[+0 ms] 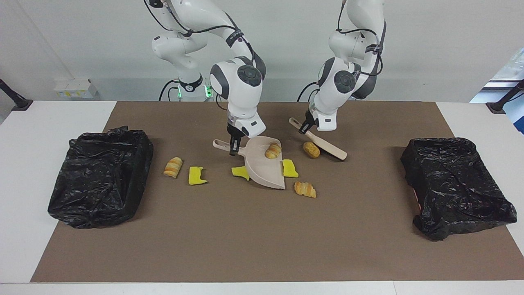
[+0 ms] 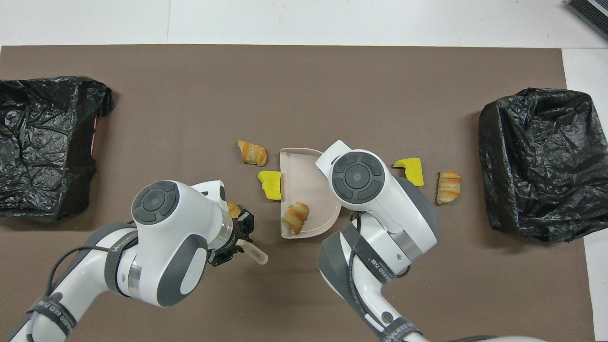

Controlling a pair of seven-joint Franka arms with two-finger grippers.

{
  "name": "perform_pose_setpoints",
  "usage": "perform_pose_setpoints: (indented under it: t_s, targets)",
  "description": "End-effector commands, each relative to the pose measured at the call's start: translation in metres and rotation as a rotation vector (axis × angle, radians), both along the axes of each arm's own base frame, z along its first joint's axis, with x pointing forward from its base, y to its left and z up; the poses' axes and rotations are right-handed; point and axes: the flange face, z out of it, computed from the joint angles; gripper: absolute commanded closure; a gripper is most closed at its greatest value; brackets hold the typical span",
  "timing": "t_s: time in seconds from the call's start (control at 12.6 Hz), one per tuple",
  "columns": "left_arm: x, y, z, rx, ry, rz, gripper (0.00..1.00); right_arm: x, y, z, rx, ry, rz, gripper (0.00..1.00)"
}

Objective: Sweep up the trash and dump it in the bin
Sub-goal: 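Sweep the remaining bread and sponge into the dustpan with the left gripper, then push the last pieces onto the dustpan with the brush in the left gripper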

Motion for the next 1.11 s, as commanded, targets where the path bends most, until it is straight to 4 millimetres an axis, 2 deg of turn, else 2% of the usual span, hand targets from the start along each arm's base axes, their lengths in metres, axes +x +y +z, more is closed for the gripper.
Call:
perform_pose_setpoints:
  t_s: [0.0,0.24,0.63,0.79,1.03]
  targets:
    - [0.027,-0.028,0.005,-0.052,-0.084,0.001,1.00,-0.002,0.012,-0.015,0.006,-0.021,0.017,1.00]
    - [0.017,-0.049,0.007,-0.076,-0.125,-0.103,1.00,0.000,0.015,-0.020,0.013,-0.027,0.022,1.00]
    - [-0.007,-0.079,0.011,-0.140,-0.164,-0.390,1.00,-0.003,0.008,-0.019,-0.028,0.016,0.005,1.00]
    - [-0.004,-0.092,0.024,-0.165,-0.198,-0.452,1.00,-0.007,0.008,-0.018,-0.038,0.028,-0.020,1.00]
    - [-0.002,-0.106,0.046,-0.201,-0.232,-0.456,1.00,-0.007,-0.003,-0.014,-0.048,0.062,-0.066,1.00]
